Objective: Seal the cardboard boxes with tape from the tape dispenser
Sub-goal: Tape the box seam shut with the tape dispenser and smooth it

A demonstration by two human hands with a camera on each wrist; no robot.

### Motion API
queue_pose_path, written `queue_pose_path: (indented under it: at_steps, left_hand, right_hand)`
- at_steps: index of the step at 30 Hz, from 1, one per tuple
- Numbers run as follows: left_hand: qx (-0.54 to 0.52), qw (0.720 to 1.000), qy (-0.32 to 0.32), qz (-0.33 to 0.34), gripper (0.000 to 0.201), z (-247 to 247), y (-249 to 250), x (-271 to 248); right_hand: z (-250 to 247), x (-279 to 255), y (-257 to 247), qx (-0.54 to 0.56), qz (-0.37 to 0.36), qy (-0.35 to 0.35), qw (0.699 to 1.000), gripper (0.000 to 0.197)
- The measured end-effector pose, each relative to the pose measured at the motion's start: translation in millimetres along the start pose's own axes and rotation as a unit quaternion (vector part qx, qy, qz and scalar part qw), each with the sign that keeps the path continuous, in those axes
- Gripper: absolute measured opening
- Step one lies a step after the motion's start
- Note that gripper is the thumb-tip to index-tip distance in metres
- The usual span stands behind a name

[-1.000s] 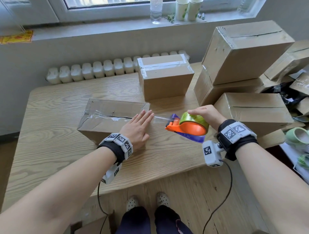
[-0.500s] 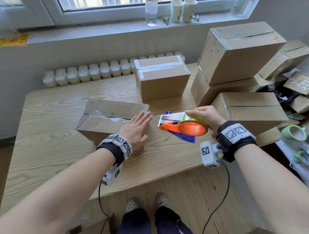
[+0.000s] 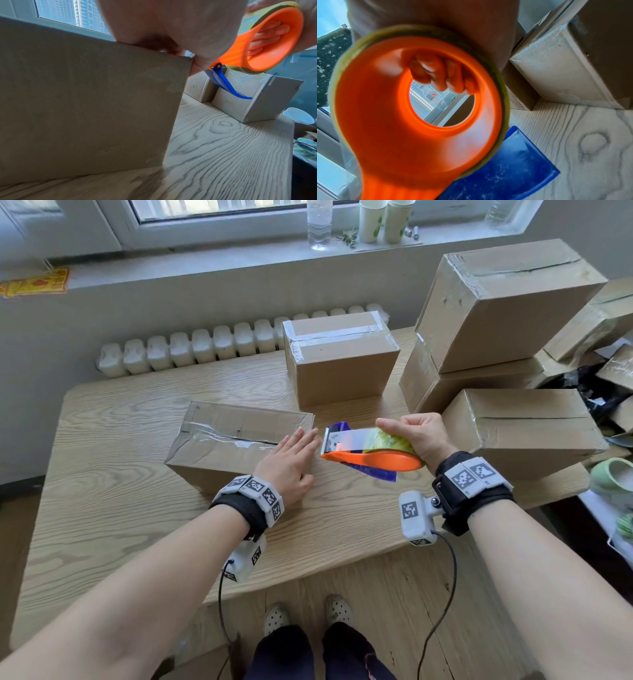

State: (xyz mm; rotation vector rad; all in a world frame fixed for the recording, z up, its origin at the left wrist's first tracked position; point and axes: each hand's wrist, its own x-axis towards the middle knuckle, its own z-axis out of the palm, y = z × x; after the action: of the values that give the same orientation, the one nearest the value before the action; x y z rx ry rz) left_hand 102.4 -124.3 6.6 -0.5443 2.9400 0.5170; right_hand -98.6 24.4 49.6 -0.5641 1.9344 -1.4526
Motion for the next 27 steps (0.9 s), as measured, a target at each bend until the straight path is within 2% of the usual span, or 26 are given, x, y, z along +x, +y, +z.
queue_pose_path:
  at_steps: [14, 18, 19, 21, 22, 23, 26, 27]
  left_hand:
    - [0.012, 1.0, -0.007, 0.004, 0.073, 3, -2, 2]
    - [0.048, 0.999, -0.014, 0.003, 0.073, 5, -3, 2]
    - [0.05, 0.999, -0.014, 0.004, 0.074, 6, -3, 2]
    - [0.045, 0.999, -0.013, 0.006, 0.075, 6, -3, 2]
    - [0.044, 0.999, -0.014, 0.005, 0.075, 6, -3, 2]
    - [0.043, 0.999, -0.015, 0.004, 0.074, 5, -3, 2]
    - [0.035, 0.999, -0.017, -0.003, 0.074, 5, -3, 2]
    - [0.035, 0.999, -0.019, -0.003, 0.074, 4, -3, 2]
  right_hand:
    - [0, 2, 14, 0.006, 0.006, 0.024, 1.0, 0.056]
    - [-6, 1, 18, -0.005, 0.029, -0.002, 1.0, 0.05]
    - [-8, -1, 18, -0.008, 0.036, -0.011, 0.999, 0.057]
    - [-10, -5, 15, -0.004, 0.043, -0.013, 0.999, 0.082]
    - [-9, -7, 13, 0.003, 0.042, -0.01, 0.999, 0.086]
    - [-7, -8, 11, 0.012, 0.038, -0.009, 0.999, 0.082]
    - [1, -9, 9, 0.025, 0.027, -0.004, 0.999, 0.046]
    - [4, -9, 9, 0.025, 0.022, 0.001, 0.999, 0.04]
